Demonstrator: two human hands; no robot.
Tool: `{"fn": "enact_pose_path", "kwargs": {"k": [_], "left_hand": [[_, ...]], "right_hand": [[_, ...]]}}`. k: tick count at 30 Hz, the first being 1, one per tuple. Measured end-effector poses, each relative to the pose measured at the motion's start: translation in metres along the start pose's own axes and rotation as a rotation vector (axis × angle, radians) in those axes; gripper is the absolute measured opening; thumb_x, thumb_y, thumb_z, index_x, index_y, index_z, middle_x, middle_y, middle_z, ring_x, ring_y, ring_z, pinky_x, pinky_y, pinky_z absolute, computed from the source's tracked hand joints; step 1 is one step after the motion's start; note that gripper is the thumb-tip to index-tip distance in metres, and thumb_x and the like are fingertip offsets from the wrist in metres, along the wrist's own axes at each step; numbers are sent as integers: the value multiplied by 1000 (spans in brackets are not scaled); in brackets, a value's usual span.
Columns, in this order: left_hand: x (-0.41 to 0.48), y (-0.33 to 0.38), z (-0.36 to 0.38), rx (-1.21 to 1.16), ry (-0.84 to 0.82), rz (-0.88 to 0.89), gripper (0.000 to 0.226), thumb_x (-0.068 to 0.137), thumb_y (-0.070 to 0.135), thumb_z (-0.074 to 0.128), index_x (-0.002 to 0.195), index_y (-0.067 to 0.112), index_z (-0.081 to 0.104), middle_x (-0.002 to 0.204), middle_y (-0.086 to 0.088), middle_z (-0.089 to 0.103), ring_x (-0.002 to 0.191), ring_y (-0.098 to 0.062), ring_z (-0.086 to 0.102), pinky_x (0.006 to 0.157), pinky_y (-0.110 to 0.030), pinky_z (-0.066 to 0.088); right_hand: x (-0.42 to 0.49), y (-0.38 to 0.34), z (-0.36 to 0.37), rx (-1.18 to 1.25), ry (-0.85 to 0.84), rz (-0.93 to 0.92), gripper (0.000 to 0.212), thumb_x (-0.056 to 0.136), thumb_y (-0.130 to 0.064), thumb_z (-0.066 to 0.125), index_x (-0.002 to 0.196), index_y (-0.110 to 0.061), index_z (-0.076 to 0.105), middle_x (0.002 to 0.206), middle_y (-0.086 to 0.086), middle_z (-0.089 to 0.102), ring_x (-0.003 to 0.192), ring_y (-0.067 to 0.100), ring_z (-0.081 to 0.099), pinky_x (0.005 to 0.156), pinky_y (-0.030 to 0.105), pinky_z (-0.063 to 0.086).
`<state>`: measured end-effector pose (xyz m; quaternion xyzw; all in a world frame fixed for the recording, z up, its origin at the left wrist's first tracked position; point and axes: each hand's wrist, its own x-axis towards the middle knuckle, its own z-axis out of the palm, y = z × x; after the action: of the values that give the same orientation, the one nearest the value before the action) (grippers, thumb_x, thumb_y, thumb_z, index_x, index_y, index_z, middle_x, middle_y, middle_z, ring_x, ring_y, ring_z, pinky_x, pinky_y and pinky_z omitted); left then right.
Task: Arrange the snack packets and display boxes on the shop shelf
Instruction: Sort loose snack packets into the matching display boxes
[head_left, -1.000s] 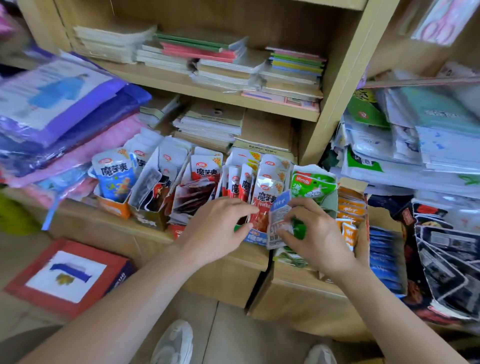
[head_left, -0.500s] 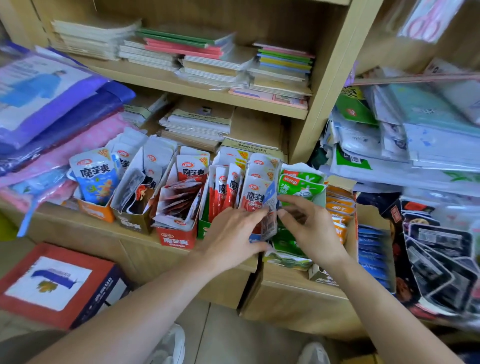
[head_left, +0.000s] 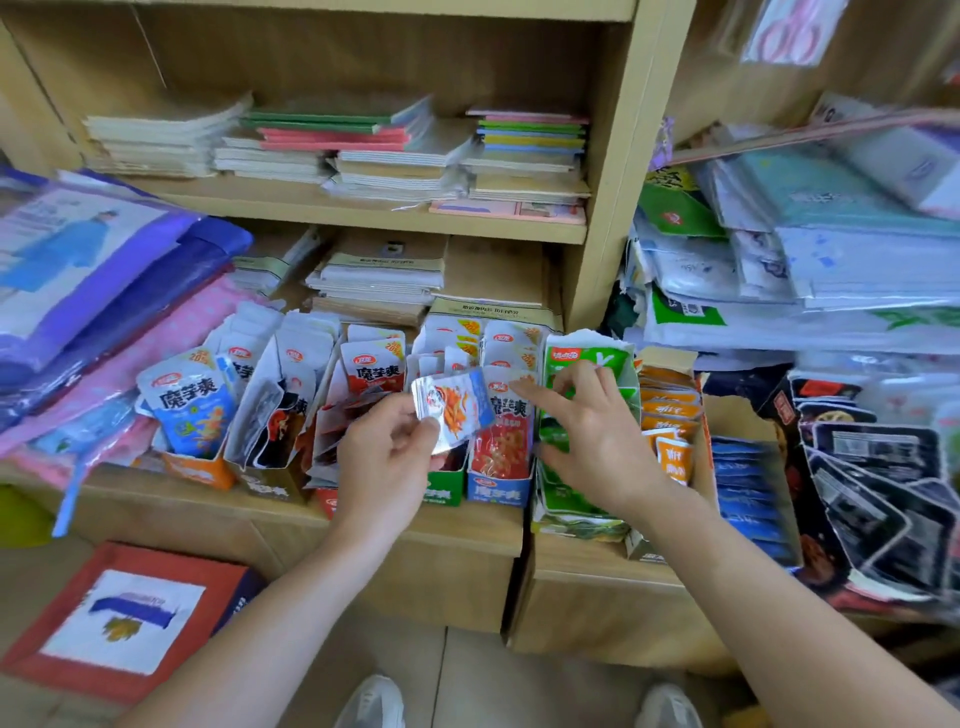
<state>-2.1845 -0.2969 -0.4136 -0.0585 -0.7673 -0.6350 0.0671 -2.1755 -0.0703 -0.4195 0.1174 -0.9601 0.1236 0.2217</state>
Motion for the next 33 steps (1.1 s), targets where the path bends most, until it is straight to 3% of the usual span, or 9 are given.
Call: {"fn": "enact_pose_path", "kwargs": {"k": [3, 6, 10, 14, 18, 20, 23, 28, 33], "left_hand": [[0, 5, -8, -80, 23, -36, 17, 98, 2, 57, 97, 12, 70, 95, -1, 74, 87, -10, 72, 67, -22, 58], [-1, 11, -13, -145, 75, -66, 15, 99, 5, 58, 93, 13, 70, 80, 10, 74, 83, -18, 72, 62, -16, 55], [-3, 24, -11, -178, 121, -79, 9, 101, 11, 57, 101, 10, 66, 82, 5, 68, 84, -33, 72, 56, -11, 50], [-5, 30, -7, -207, 160, -5, 11, 103, 14, 55, 96, 15, 64, 85, -3, 63, 92, -39, 70, 62, -15, 55], [-10, 38, 2, -246, 130, 39, 11, 103, 14, 55, 105, 7, 63, 85, 2, 64, 93, -26, 71, 67, -18, 58], [-12, 42, 10, -254, 116, 55, 13, 103, 14, 55, 108, 6, 63, 91, -8, 65, 90, -20, 71, 68, -21, 59], [-15, 43, 24, -241, 71, 73, 10, 103, 16, 55, 106, 10, 63, 96, -21, 64, 80, -12, 72, 72, -28, 61], [-21, 46, 58, -281, -34, 54, 8, 101, 8, 57, 106, 7, 63, 88, -8, 65, 76, -11, 68, 71, -28, 61], [-29, 54, 97, -338, -128, 55, 18, 100, 5, 58, 95, 22, 63, 84, 6, 73, 81, -13, 71, 68, -22, 59]], "right_hand": [[7, -1, 1, -12, 13, -29, 39, 71, -24, 87, 108, -25, 74, 107, 3, 50, 97, 23, 37, 79, 47, 47], [11, -1, -1, 98, 78, -53, 15, 76, -20, 84, 89, -23, 77, 104, -2, 56, 96, 17, 35, 83, 38, 43], [10, 5, -24, 338, 238, 79, 7, 82, -18, 80, 86, -23, 75, 104, -6, 64, 100, 14, 44, 87, 27, 37], [-8, 17, -55, 678, 290, 273, 3, 87, -13, 76, 88, -15, 74, 89, 4, 72, 83, 17, 65, 76, 44, 54], [-34, 41, -83, 800, 466, 396, 4, 87, -23, 76, 86, -20, 74, 82, 9, 74, 73, 27, 66, 70, 42, 54], [-46, 53, -96, 865, 542, 463, 7, 88, -24, 75, 83, -21, 72, 75, 2, 73, 65, 26, 65, 62, 36, 56], [-65, 72, -111, 798, 625, 527, 11, 91, -16, 72, 81, -18, 68, 63, -7, 65, 52, 11, 56, 52, 22, 47], [-98, 94, -131, 673, 722, 615, 17, 90, -16, 73, 77, -26, 67, 62, -16, 65, 55, 4, 54, 57, 21, 43], [-121, 106, -145, 508, 749, 645, 20, 88, -15, 75, 79, -30, 66, 60, -22, 64, 57, -7, 52, 59, 15, 42]]}}
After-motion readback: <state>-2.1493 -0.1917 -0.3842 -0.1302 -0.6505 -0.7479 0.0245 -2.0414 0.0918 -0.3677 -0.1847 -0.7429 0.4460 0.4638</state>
